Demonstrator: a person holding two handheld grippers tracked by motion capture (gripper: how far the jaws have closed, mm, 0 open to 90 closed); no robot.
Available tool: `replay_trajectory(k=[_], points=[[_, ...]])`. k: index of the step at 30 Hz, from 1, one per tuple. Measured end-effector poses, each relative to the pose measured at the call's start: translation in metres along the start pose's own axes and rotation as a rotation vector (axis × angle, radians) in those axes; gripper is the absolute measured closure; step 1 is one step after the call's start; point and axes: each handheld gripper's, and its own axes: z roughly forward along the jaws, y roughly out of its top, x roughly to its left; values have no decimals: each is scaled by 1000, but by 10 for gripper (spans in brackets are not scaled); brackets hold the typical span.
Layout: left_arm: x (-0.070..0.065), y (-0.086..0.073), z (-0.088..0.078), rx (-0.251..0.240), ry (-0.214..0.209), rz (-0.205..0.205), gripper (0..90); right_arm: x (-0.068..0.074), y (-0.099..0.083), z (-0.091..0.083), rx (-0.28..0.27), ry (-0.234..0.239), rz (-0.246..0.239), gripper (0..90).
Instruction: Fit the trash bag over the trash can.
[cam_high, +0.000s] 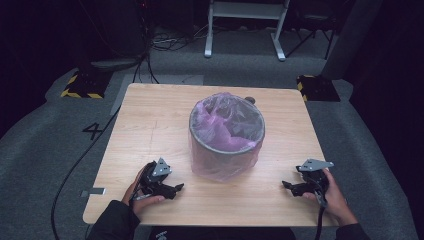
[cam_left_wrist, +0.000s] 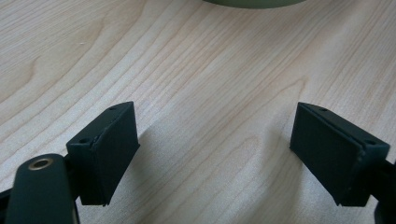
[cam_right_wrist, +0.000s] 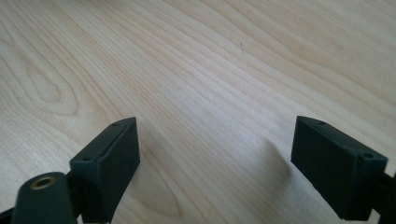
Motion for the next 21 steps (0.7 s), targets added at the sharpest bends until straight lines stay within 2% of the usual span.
replay_trajectory(k=[2, 3, 4, 7, 21], points=[[0, 0, 0, 1, 1, 0, 148, -5, -8, -2, -29, 11, 40, 140], [0, 0, 0, 1, 1, -1, 148, -8, -15, -2, -65, 12, 67, 140], [0, 0, 0, 1, 1, -2, 149, -9, -19, -3, -88, 8, 70, 141], [0, 0, 0, 1, 1, -3, 149, -10, -23, -7, -88, -6, 84, 141], [0, 0, 0, 1, 1, -2, 149, -10, -23, -7, -87, -13, 87, 137]])
